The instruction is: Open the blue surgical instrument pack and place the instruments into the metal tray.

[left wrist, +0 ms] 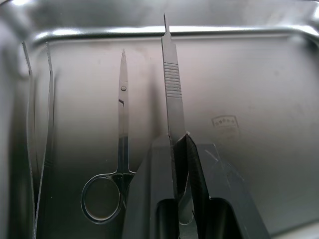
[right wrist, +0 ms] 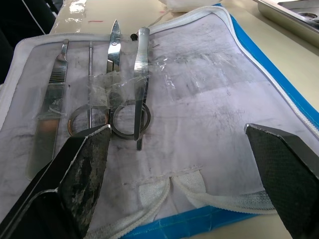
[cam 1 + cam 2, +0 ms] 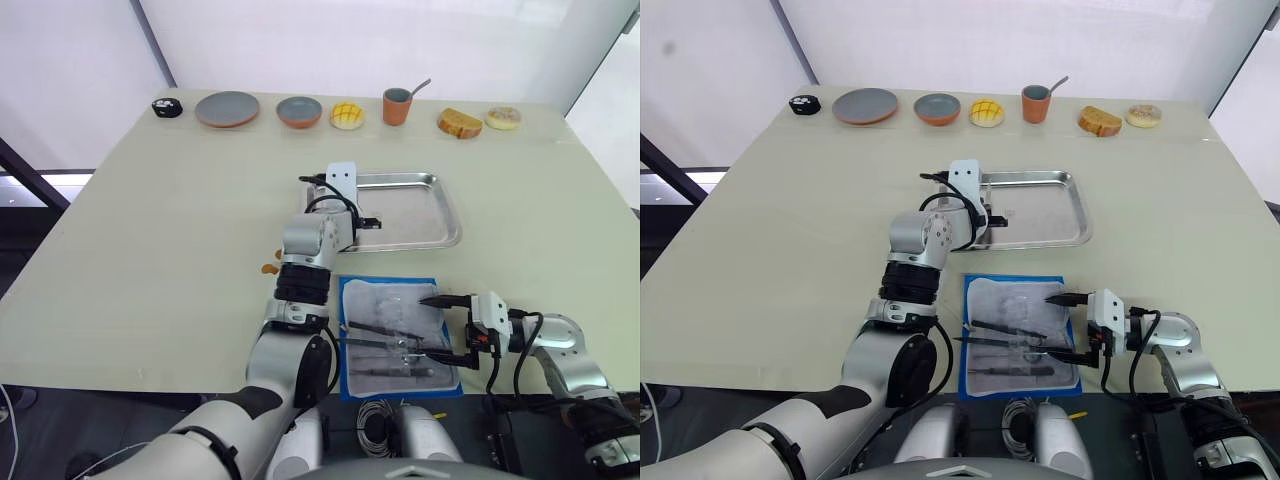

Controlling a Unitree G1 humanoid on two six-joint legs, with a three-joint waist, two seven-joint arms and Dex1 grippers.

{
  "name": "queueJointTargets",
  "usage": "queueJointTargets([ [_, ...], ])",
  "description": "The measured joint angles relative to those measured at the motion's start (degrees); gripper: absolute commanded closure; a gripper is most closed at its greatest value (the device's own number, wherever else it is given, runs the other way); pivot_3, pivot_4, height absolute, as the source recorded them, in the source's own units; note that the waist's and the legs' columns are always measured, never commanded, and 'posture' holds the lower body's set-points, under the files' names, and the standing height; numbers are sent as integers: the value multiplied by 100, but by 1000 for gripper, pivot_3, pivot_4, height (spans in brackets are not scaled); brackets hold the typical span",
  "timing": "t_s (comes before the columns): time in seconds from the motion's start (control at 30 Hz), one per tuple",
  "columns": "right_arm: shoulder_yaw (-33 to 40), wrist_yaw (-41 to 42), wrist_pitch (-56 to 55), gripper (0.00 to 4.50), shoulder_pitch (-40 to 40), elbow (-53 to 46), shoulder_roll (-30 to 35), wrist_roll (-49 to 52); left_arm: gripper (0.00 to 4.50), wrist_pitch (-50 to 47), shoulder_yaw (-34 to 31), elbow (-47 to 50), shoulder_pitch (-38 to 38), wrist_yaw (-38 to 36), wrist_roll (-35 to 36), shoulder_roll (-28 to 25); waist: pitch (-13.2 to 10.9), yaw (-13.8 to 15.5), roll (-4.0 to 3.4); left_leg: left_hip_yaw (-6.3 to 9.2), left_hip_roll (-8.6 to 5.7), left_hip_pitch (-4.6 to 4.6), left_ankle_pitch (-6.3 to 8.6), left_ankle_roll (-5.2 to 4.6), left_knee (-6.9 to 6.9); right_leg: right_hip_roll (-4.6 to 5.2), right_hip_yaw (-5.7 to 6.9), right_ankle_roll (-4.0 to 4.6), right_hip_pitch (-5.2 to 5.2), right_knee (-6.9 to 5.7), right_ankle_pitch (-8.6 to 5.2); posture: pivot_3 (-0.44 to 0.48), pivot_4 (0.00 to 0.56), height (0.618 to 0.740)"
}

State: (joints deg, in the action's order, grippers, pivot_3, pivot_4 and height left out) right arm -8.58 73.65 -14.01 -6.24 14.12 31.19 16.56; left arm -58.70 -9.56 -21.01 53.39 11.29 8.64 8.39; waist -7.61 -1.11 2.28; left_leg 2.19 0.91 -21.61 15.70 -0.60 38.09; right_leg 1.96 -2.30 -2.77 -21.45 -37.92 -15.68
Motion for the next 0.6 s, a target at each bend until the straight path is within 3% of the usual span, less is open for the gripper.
queueJointTargets([
  [0.13, 0, 1, 1, 0, -1, 0, 0, 0, 4473, 0, -26, -54, 1, 41, 83, 0, 0, 0, 0, 0, -6, 0, 0, 1, 0, 0, 0, 0, 0, 0, 0, 0, 150, 740],
  [0.17, 0, 1, 2, 0, -1, 0, 0, 0, 3641, 0, -66, -100, 1, 50, 126, 0, 0, 0, 0, 0, -17, 0, 0, 1, 0, 0, 0, 0, 0, 0, 0, 0, 150, 740],
  [0.27, 0, 2, 2, 0, -2, 1, 1, 0, 2472, 0, -101, -118, 1, 61, 174, 0, -1, 0, 1, 1, -21, 0, 0, 2, 0, 1, 0, 0, 0, 0, 0, 0, 150, 740],
  [0.3, 0, 2, 2, 0, -3, 1, 2, 0, 2325, 0, -108, -124, 1, 71, 205, 0, -1, 0, 1, 2, -21, 0, 0, 2, 0, 1, 0, 0, 0, 0, 0, 0, 150, 740],
  [0.37, 1, 1, 2, 0, -3, 1, 3, 0, 1618, 0, -109, -139, 1, 74, 235, 1, -1, 1, 1, 2, -22, 0, 0, 3, 0, 2, 1, 0, 0, 0, 0, 0, 150, 740],
  [0.53, 2, -6, 2, 0, -4, 1, 4, 0, 1618, -1, -108, -140, 1, -56, 398, 1, -2, 1, 0, 3, -23, 0, 0, 5, 0, 2, 1, 0, 0, 0, 0, 0, 150, 740],
  [0.6, 5, -7, 3, 0, -20, 3, 4, 0, 1618, -6, -110, 136, -17, -457, 703, 0, -10, 0, -2, 4, -22, -2, -3, 14, 0, 2, 2, 0, -2, 0, 0, 0, 150, 740],
])
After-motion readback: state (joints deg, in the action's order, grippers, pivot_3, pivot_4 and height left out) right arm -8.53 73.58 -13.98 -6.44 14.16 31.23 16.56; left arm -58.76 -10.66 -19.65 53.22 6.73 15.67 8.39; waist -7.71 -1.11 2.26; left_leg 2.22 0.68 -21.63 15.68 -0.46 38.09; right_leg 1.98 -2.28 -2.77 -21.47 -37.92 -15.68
